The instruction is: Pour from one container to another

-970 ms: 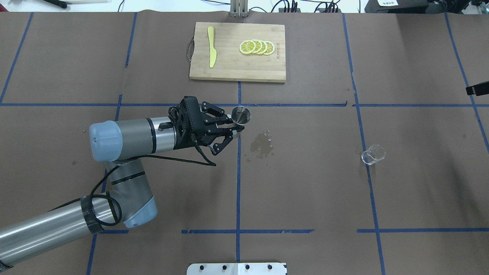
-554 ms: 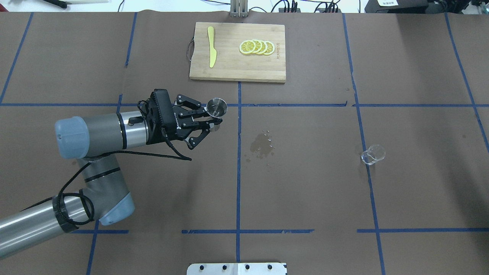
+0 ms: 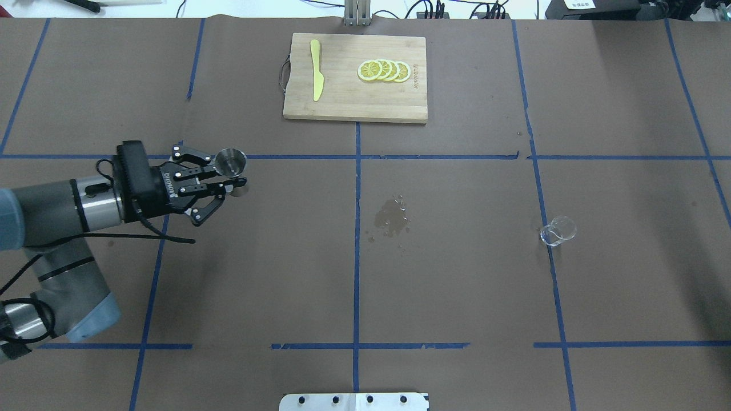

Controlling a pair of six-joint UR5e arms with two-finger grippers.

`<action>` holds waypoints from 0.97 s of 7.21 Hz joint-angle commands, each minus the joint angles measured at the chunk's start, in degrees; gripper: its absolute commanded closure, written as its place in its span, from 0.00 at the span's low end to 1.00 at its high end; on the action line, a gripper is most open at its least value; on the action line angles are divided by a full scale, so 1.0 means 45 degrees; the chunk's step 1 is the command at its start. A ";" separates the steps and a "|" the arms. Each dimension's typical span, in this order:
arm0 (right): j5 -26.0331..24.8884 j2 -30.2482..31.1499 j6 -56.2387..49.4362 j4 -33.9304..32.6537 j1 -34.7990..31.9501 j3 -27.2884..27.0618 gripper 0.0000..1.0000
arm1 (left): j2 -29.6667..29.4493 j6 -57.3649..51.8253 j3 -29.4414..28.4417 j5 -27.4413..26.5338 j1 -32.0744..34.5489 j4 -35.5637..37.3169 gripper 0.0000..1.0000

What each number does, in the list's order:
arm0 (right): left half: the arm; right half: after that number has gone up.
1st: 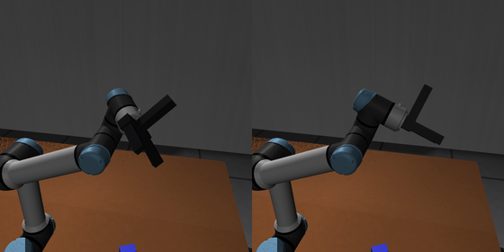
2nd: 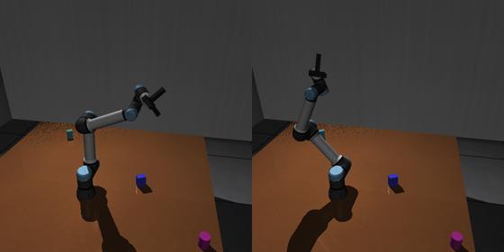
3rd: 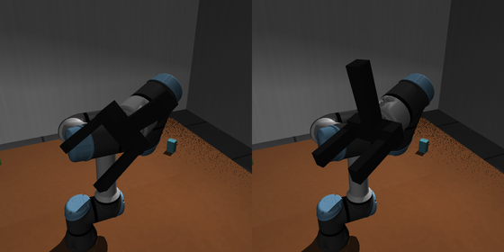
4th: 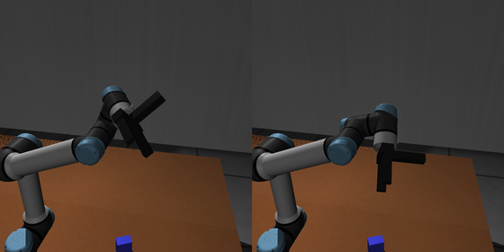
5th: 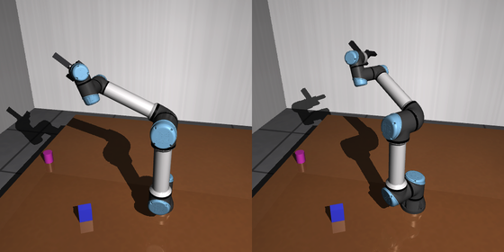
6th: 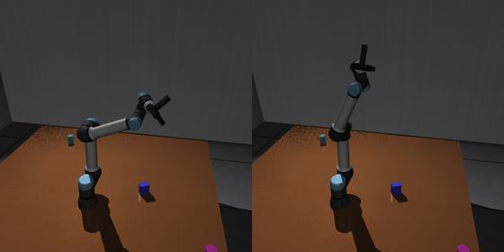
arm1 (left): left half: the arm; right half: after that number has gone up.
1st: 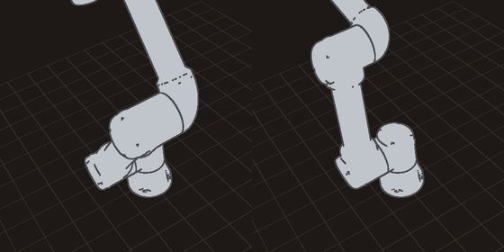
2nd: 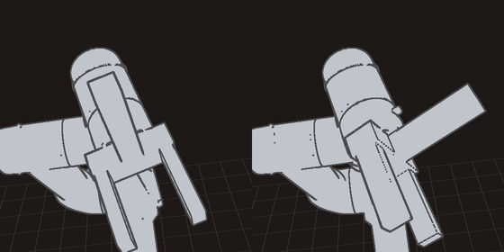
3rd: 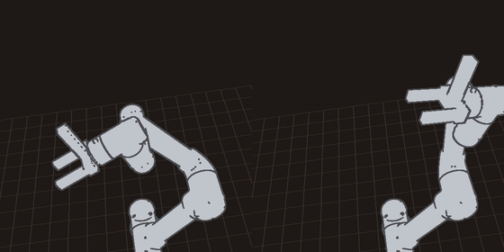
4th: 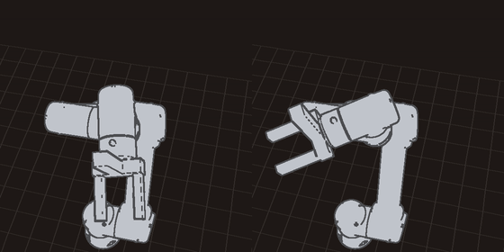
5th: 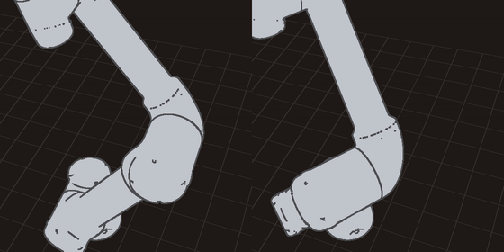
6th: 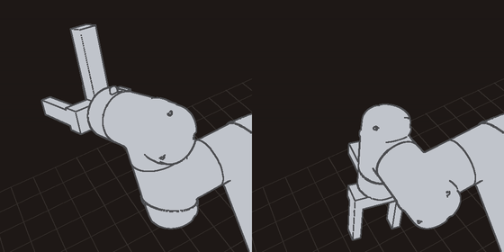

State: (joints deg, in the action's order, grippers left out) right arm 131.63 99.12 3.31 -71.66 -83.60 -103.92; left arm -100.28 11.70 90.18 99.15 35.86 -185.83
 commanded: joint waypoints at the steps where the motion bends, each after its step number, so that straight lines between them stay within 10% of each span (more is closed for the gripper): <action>1: 0.0064 0.0200 0.0008 0.0045 -0.0133 0.0008 0.00 | 0.1924 0.1378 0.0154 0.0077 0.0176 -0.1763 1.00; 4: 0.0104 0.0357 0.0008 0.0065 -0.0153 -0.0070 0.00 | 0.3728 0.4591 0.1307 -0.0562 0.0157 -0.1809 1.00; 7: 0.0123 0.0357 0.0027 0.0065 -0.0172 -0.0070 0.00 | 0.4604 0.5192 0.1289 -0.3664 -0.0464 -0.1867 1.00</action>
State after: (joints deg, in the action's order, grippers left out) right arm 132.17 100.70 3.40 -71.37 -84.34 -104.23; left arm -81.62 34.09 95.92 87.92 35.36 -194.00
